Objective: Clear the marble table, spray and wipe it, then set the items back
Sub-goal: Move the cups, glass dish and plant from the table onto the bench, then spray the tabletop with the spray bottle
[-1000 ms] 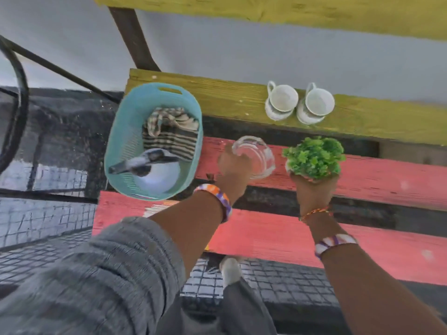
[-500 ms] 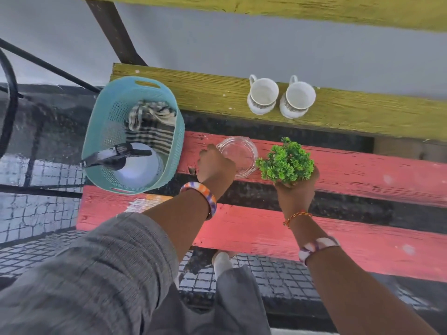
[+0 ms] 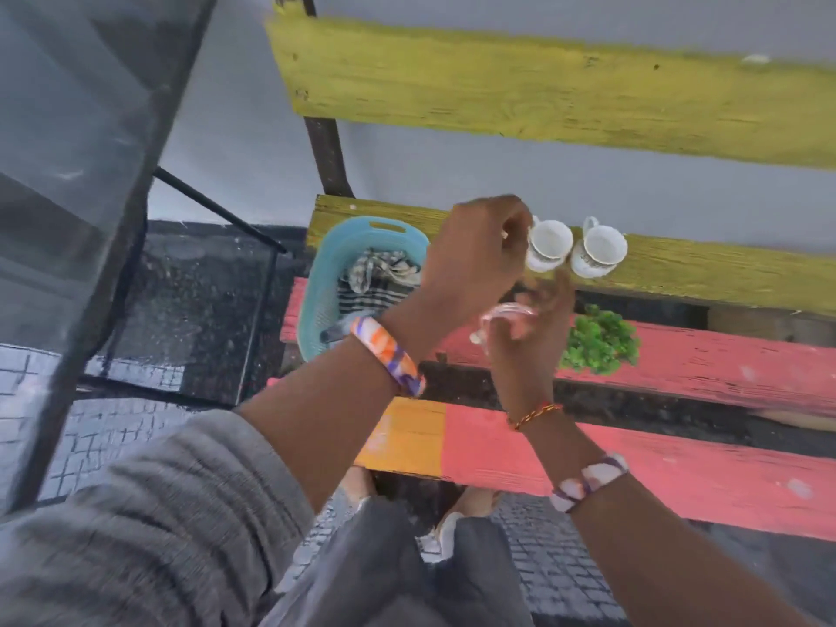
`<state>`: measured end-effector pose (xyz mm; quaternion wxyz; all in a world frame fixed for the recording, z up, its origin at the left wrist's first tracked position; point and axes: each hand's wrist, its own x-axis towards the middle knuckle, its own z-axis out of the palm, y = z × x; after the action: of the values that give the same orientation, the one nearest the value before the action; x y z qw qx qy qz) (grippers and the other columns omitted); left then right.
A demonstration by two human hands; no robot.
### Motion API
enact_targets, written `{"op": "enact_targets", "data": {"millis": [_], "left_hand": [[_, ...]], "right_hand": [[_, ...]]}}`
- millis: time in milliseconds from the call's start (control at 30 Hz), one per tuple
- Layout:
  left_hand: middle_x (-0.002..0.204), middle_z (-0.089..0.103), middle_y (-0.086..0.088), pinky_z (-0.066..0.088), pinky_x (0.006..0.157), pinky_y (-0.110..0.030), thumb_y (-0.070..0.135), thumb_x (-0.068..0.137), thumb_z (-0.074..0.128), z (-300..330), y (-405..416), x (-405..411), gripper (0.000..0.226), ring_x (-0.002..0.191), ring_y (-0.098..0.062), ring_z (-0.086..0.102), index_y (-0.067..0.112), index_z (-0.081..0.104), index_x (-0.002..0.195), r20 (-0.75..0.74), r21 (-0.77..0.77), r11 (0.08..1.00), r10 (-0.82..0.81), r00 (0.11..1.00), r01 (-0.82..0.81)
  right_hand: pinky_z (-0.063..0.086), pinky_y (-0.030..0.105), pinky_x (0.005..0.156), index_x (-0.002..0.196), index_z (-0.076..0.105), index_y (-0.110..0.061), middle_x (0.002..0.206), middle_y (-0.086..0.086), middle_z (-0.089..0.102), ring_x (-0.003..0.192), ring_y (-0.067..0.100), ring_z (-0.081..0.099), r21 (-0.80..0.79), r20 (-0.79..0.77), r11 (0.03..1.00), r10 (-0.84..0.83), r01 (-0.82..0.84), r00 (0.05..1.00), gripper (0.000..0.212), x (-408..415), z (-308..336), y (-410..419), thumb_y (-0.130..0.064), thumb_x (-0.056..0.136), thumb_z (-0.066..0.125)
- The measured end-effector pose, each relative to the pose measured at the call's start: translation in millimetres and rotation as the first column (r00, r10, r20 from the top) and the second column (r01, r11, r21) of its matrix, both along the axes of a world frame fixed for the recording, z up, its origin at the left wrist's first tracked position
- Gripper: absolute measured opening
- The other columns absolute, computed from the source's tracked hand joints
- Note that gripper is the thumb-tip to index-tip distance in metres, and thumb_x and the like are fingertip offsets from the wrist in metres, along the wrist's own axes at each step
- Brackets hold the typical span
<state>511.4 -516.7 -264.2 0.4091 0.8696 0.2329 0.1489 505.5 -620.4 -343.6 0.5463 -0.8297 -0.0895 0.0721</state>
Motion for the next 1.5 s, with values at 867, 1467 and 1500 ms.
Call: {"op": "enact_targets", "data": {"millis": [867,1467,1500], "left_hand": [[0.088,0.057,-0.013,0.053,0.091,-0.047,0.018,0.086,0.052,-1,156,-168,0.011,0.083,-0.024,0.059,0.011,0.059,0.085,-0.395,-0.371,0.925,-0.081,0.915,-0.078],[0.098,0.063,-0.007,0.054,0.072,-0.036,0.051,0.094,0.028,127,271,-324,0.058,0.085,-0.023,0.060,0.007,0.062,0.110,-0.340,-0.263,0.964,-0.127,0.932,0.035],[0.095,0.062,-0.008,0.052,0.066,-0.031,0.048,0.094,0.034,125,293,-331,0.052,0.081,-0.023,0.058,0.005,0.063,0.104,-0.348,-0.202,0.979,-0.107,0.931,0.037]], "right_hand": [[0.043,0.006,0.056,0.120,0.047,-0.010,0.079,0.004,0.057,0.062,0.000,0.054,0.184,0.034,0.982,0.030,-0.036,0.999,0.057,-113,49,124,0.006,0.069,0.066],[0.045,0.018,0.044,0.059,0.059,-0.013,0.054,0.001,0.061,0.055,0.015,0.057,0.528,-0.215,0.825,0.359,-0.201,0.908,0.025,-194,238,281,-0.012,0.084,0.055],[0.042,0.014,0.040,0.060,0.057,-0.013,0.046,-0.002,0.059,0.045,0.012,0.057,0.453,-0.246,0.862,0.364,-0.225,0.898,0.026,-197,238,300,-0.016,0.086,0.054]]}}
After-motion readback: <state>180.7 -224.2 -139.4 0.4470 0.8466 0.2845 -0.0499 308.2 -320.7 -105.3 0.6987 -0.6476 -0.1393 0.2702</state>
